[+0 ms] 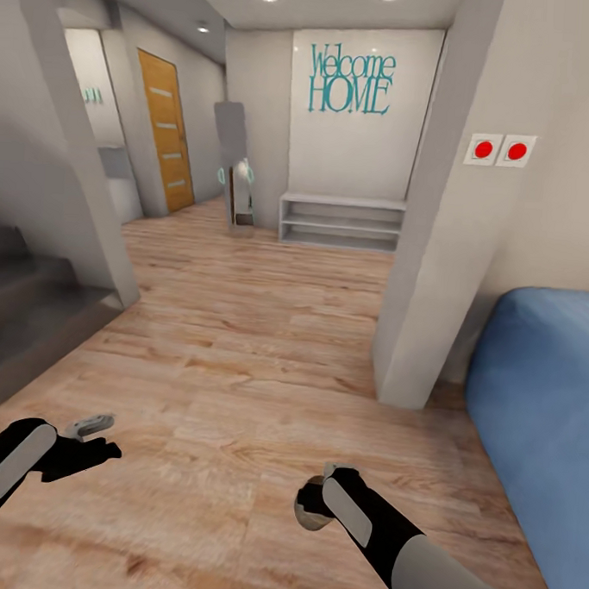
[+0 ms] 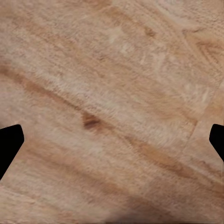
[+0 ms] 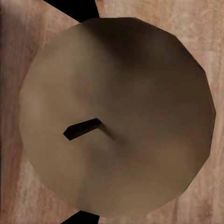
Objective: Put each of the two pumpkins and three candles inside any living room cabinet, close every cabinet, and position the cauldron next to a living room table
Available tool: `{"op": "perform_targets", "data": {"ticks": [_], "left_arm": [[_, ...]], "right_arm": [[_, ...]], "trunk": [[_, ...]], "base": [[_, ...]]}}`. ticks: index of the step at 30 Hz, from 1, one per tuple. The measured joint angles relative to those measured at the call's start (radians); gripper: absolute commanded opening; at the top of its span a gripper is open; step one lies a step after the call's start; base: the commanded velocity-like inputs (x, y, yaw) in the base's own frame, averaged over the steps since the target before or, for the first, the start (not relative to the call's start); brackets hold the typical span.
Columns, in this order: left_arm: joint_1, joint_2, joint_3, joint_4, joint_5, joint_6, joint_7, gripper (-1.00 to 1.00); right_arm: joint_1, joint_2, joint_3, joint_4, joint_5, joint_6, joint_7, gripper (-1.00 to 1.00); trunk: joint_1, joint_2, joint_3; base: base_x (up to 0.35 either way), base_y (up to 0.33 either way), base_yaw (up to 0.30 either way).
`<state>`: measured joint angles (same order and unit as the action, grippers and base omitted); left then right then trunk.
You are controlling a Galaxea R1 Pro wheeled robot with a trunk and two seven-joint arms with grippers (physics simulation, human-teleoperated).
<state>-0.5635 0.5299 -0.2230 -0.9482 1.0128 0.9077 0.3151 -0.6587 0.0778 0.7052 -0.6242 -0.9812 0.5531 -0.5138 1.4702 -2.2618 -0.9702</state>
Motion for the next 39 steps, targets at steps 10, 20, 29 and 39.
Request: {"op": "perform_targets", "data": {"ticks": [10,20,29,39], "left_arm": [[0.000,0.000,0.005,0.001,0.000,0.000,0.000,1.00],[0.000,0.000,0.003,0.001,0.000,0.000,0.000,1.00],[0.000,-0.009,0.001,0.001,0.001,0.000,0.000,1.00],[0.000,-0.014,-0.001,0.004,0.002,0.000,0.000,1.00]], "right_arm": [[0.000,0.001,0.001,0.000,-0.001,0.000,0.003,-1.00],[0.000,0.001,0.001,0.000,0.000,0.000,0.004,-1.00],[0.000,0.001,0.002,0.000,0.001,0.000,0.003,-1.00],[0.000,0.001,0.002,-0.001,0.001,0.000,0.001,-1.00]], "trunk": [[-0.039,0.070,0.031],[-0.077,0.140,0.063],[-0.111,0.203,0.091],[-0.146,0.266,0.127]], "base": [[-0.037,0.016,0.288],[-0.001,0.000,0.288],[0.000,0.000,0.288],[0.000,0.000,0.270]]}}
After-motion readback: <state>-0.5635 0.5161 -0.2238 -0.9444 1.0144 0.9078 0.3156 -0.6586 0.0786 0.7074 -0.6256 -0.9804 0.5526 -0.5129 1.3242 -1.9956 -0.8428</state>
